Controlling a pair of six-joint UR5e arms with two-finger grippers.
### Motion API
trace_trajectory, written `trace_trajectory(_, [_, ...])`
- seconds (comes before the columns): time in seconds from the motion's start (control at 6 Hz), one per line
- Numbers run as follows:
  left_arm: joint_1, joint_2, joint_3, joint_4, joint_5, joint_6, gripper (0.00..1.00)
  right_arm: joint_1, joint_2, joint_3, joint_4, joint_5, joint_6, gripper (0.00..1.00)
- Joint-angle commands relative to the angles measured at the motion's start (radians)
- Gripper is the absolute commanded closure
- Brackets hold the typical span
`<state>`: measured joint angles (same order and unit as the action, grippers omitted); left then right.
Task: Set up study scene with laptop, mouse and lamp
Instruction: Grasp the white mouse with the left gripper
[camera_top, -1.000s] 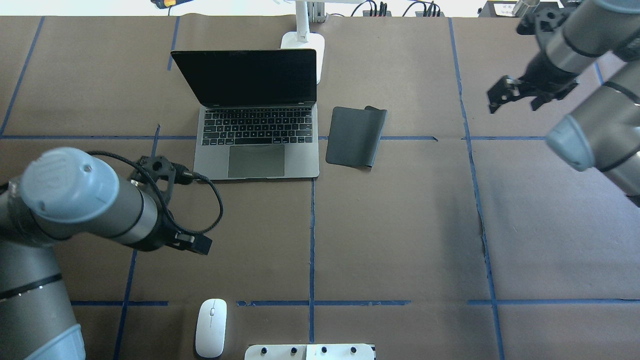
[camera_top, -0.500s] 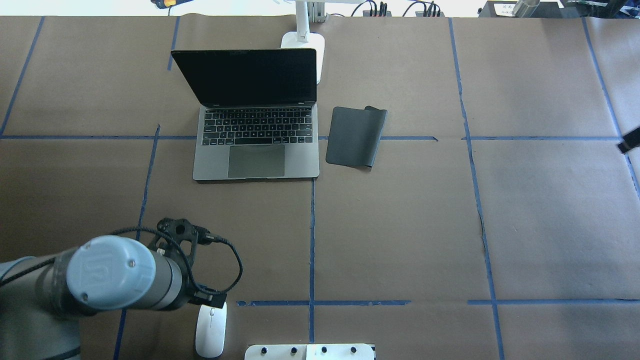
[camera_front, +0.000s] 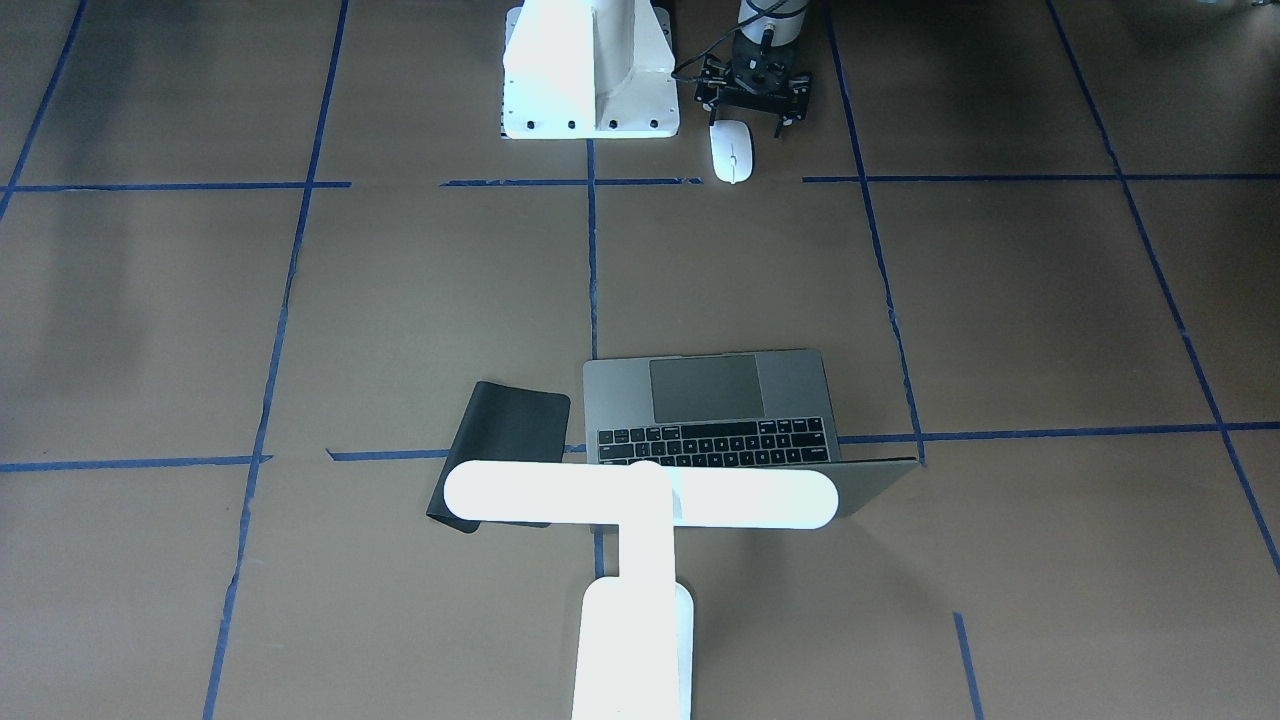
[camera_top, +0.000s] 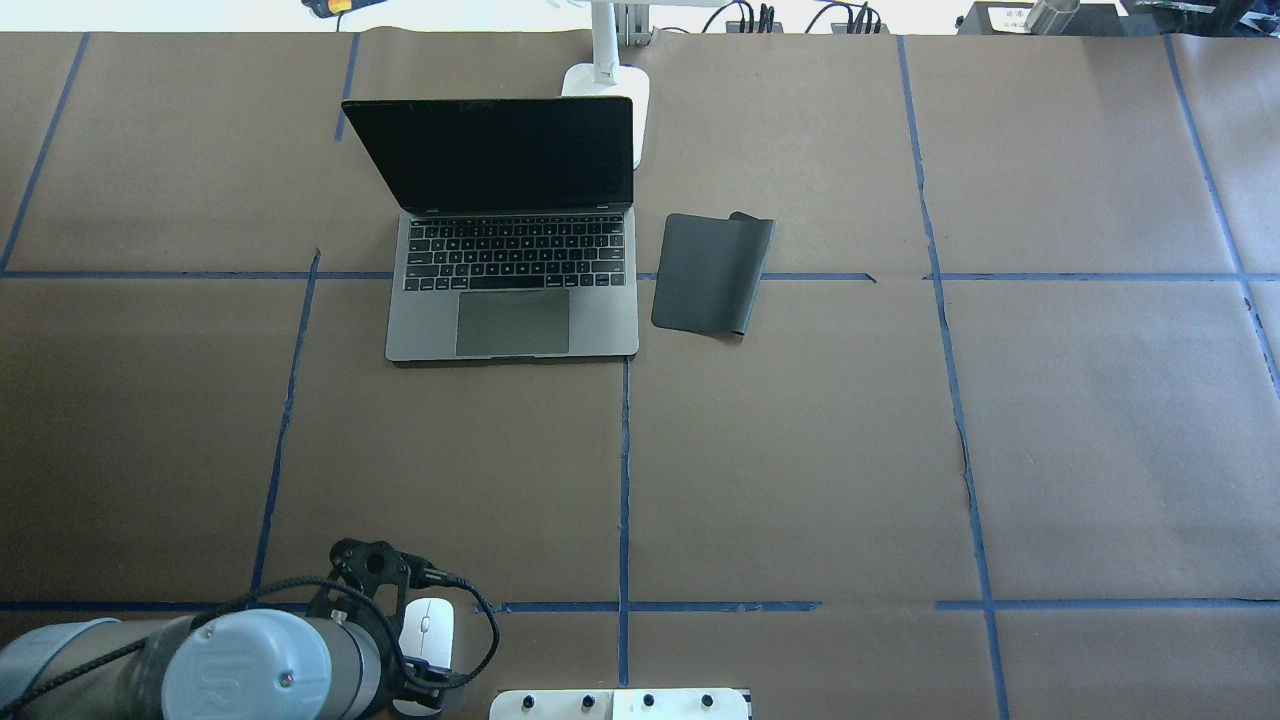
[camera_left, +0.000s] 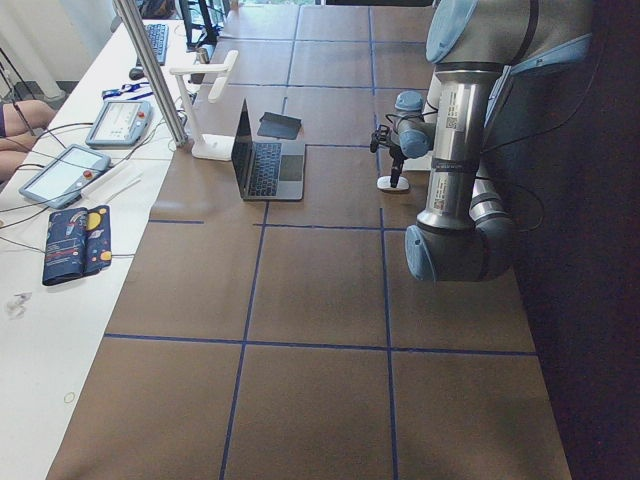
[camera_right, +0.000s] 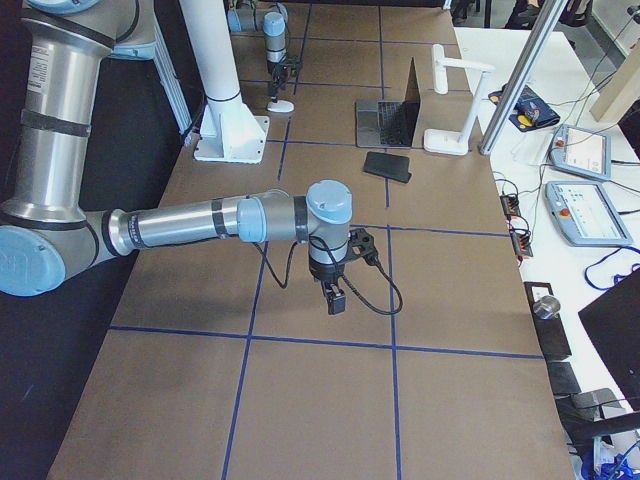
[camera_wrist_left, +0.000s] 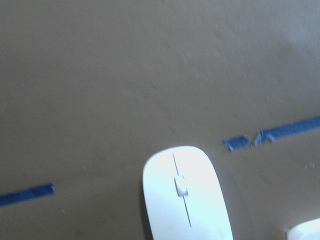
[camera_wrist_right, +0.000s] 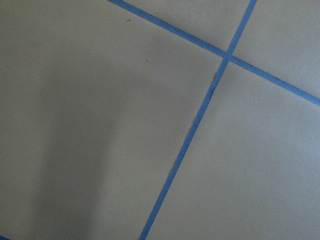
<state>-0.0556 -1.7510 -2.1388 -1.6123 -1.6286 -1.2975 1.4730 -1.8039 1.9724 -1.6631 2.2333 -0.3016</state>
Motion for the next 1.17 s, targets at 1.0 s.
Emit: trace_trajectory(1.0, [0.031,-0.022,0.053,-0.008,0.032,-0.115,0.02,0.006,0.002,-0.003,0.0,0.0,-0.002,0.0])
